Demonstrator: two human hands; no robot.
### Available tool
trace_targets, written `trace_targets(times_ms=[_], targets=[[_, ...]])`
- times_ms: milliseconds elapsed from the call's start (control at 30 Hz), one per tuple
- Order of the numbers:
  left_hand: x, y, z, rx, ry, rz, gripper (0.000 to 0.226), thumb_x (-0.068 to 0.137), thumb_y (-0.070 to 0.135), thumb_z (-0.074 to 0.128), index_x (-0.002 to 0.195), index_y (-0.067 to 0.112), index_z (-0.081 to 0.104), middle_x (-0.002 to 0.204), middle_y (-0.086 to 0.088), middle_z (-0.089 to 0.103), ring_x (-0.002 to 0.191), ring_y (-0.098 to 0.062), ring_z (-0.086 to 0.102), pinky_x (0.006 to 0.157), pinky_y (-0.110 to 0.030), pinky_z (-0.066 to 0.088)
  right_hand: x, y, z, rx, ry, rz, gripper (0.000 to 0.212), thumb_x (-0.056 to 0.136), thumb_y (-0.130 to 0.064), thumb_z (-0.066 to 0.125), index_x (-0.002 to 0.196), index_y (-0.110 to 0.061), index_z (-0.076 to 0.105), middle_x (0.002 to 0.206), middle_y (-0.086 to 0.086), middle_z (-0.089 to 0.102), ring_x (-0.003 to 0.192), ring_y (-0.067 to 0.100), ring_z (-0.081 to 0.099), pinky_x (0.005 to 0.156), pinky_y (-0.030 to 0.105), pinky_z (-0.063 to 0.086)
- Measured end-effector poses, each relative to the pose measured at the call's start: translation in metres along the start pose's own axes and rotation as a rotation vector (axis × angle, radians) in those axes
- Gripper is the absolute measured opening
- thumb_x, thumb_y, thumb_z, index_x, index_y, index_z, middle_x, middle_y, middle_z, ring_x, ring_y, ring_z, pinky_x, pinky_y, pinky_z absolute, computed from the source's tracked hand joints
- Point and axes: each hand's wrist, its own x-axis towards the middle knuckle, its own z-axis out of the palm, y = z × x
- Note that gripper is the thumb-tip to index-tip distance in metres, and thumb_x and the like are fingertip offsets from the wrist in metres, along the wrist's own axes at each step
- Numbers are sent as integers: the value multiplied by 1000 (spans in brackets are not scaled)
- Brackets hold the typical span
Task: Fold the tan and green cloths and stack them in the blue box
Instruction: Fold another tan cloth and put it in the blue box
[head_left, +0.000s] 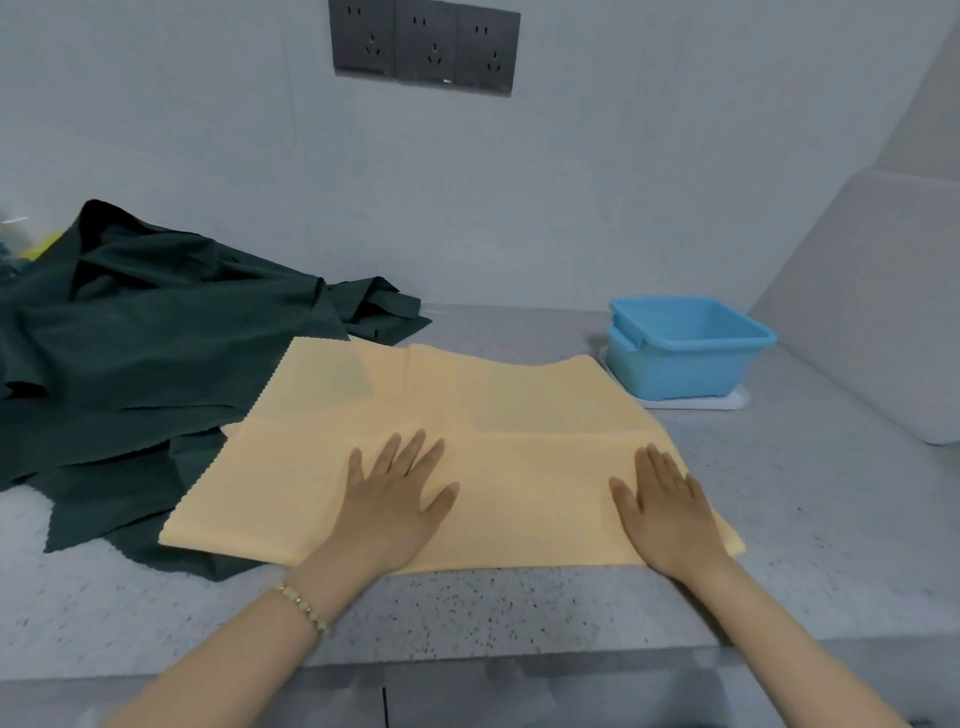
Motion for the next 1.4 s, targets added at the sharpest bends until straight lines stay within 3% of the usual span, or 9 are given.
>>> trace_targets(times_ms=[200, 567, 700, 800, 900, 967, 1067, 1233, 1400], targets=[[-3, -4, -2, -7, 2, -13, 62, 94, 63, 14, 151, 41, 0, 159, 13, -11, 146, -11, -12, 117, -48, -10, 1, 33, -7, -24, -9, 14, 62, 101, -45, 12, 152, -11, 3, 160, 2, 2, 147, 15, 3, 119, 33, 2], [-5, -50, -15, 13, 43, -165, 63, 94, 63, 14, 152, 38, 3, 160, 9, -4, 148, -17, -5, 118, -42, -6, 4, 31, -10, -74, -56, 20, 62, 100, -45, 11, 152, -12, 4, 160, 3, 2, 147, 17, 3, 119, 40, 3], [-4, -47, -20, 35, -44, -166, 69, 93, 66, 13, 152, 34, -1, 160, 7, -7, 147, -20, -9, 117, -45, -10, 17, 21, -22, -56, -59, 3, 48, 100, -39, 25, 135, -9, 34, 156, 7, 18, 143, 22, 17, 116, 46, 12], [2, -39, -27, -19, -41, -71, 69, 93, 65, 14, 152, 33, -3, 160, 6, -5, 147, -19, -12, 116, -44, -13, 32, -10, -29, -27, 56, -190, 46, 98, -40, 36, 137, -15, 39, 153, 4, 28, 141, 21, 23, 115, 42, 17], [9, -27, -29, -73, -8, 104, 63, 96, 61, 17, 152, 36, 2, 160, 9, -5, 146, -13, -13, 116, -39, -15, 43, -44, -31, 135, 51, -356, 38, 98, -33, 45, 132, -17, 48, 141, 1, 46, 132, 20, 39, 110, 33, 30], [17, -20, -29, -84, -3, 175, 61, 97, 60, 18, 152, 37, 6, 160, 12, -3, 146, -9, -13, 116, -37, -16, 49, -56, -29, 201, -11, -332, 29, 97, -29, 45, 122, -16, 51, 123, 1, 56, 115, 22, 51, 100, 33, 37], [25, -14, -25, -87, -24, 191, 61, 96, 61, 18, 152, 35, 11, 160, 13, 1, 146, -8, -10, 117, -37, -15, 55, -58, -26, 232, -35, -299, 16, 98, -26, 45, 106, -14, 50, 99, 1, 58, 96, 25, 55, 87, 33, 38], [30, -15, -17, -76, -65, 150, 62, 97, 60, 18, 152, 33, 11, 160, 12, 5, 147, -10, -4, 118, -42, -9, 60, -47, -26, 334, -54, -314, 14, 98, -17, 45, 93, -7, 53, 108, 7, 61, 115, 28, 52, 96, 39, 42], [29, -15, -12, -63, -33, 157, 61, 97, 58, 22, 152, 33, 11, 160, 12, 5, 147, -10, -2, 118, -43, -7, 60, -35, -21, 382, -11, -320, 12, 97, -20, 47, 94, -9, 52, 118, 8, 58, 108, 26, 54, 91, 34, 41]])
